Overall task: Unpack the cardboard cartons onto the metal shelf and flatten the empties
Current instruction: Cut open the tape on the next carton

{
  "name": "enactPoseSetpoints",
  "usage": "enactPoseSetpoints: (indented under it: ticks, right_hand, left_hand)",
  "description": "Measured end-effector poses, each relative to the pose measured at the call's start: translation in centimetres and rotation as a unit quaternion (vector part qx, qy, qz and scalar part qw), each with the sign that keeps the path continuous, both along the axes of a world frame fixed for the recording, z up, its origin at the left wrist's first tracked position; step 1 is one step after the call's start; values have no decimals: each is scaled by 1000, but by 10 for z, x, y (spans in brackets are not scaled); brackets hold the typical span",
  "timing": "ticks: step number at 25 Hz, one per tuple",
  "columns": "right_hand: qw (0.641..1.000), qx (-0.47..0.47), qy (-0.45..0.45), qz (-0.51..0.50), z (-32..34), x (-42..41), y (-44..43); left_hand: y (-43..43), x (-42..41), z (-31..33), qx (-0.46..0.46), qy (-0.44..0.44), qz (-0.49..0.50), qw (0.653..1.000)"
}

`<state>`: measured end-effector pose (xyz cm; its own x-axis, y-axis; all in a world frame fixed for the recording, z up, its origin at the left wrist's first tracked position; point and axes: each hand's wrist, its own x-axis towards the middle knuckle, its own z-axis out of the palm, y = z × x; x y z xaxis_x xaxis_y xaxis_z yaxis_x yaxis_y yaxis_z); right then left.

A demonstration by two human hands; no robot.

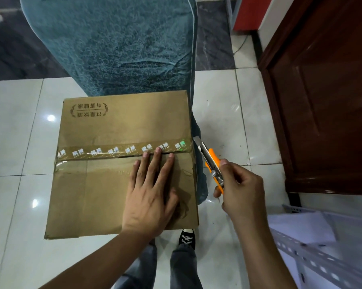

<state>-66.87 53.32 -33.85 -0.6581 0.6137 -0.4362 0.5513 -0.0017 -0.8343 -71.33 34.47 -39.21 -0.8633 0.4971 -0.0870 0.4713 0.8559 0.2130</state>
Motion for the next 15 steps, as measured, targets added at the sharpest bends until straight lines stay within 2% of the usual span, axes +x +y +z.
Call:
enactPoseSetpoints:
  ticks: [6,10,15]
  right_hand:
    - [1000,-23,-2,-2,-3,-1,-7]
    - [997,-71,-14,-18,-4,0,-7]
    - [997,-71,-35,11,-1,13,0]
  left_hand:
    - [0,1,1,-7,-1,6,1000]
    - [-1,0,1,3,0,7,1000]
    - [0,1,0,8,2,7,1000]
